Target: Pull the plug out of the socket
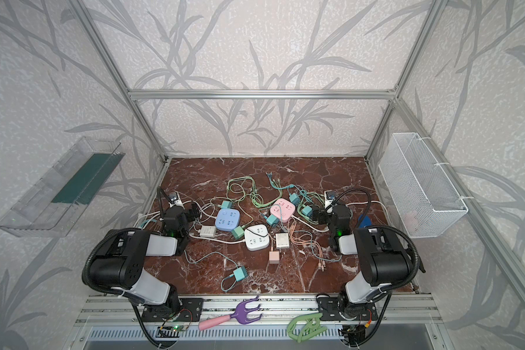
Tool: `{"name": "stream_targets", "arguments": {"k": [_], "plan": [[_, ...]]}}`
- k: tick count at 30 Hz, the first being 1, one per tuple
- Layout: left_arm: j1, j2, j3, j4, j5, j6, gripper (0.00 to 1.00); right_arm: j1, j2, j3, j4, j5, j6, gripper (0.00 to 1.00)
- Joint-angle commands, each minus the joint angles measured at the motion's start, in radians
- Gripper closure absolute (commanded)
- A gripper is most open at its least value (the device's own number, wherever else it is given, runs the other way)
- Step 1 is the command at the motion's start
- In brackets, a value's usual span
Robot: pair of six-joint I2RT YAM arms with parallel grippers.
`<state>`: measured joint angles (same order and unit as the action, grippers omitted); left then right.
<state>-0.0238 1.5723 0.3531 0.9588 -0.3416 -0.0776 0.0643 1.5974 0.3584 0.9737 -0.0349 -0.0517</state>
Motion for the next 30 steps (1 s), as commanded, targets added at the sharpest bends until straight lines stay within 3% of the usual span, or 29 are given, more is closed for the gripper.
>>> {"name": "stream_targets", "arguments": {"k": [1,30], "plan": [[0.003,0.006,0.009,0.035,-0.001,0.018,0.01,-0.003,-0.014,0.010,0.010,-0.005,-0.003,0.01],[0.002,0.005,0.009,0.031,0.000,0.018,0.01,-0.003,-0.014,0.016,0.002,-0.016,-0.008,0.01]]}}
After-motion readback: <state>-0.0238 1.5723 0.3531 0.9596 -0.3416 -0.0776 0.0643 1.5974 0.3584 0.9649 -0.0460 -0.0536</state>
